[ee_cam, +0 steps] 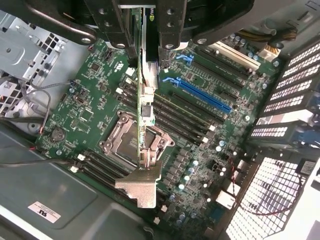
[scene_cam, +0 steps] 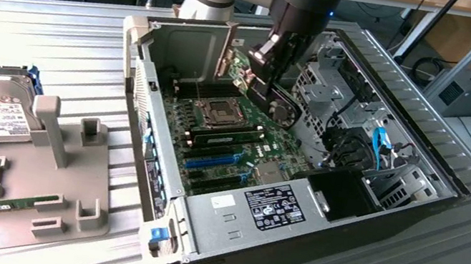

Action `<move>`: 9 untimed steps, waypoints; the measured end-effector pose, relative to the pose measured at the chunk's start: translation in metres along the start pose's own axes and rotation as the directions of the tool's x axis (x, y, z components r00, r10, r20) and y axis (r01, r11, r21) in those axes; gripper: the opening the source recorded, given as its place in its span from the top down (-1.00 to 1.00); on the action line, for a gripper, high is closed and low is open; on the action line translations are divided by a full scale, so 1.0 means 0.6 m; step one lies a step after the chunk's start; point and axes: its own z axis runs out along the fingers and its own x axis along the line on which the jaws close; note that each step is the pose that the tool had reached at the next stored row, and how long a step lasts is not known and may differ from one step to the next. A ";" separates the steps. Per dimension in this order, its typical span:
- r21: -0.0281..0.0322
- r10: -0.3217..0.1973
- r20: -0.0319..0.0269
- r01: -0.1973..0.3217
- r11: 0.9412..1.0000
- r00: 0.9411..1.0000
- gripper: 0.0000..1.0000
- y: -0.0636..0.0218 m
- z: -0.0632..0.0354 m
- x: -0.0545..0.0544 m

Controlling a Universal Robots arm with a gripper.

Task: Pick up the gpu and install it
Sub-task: 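Insert the gpu into the slot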

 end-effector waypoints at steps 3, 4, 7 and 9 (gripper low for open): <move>0.000 -0.013 0.000 0.013 1.000 1.000 0.48 0.000 0.000 0.000; 0.000 -0.017 0.000 0.017 1.000 1.000 0.48 0.000 0.000 0.000; -0.001 -0.034 0.000 0.034 0.999 0.999 0.48 0.000 0.000 0.000; -0.001 -0.042 0.001 0.042 0.999 0.999 0.48 0.000 0.000 0.000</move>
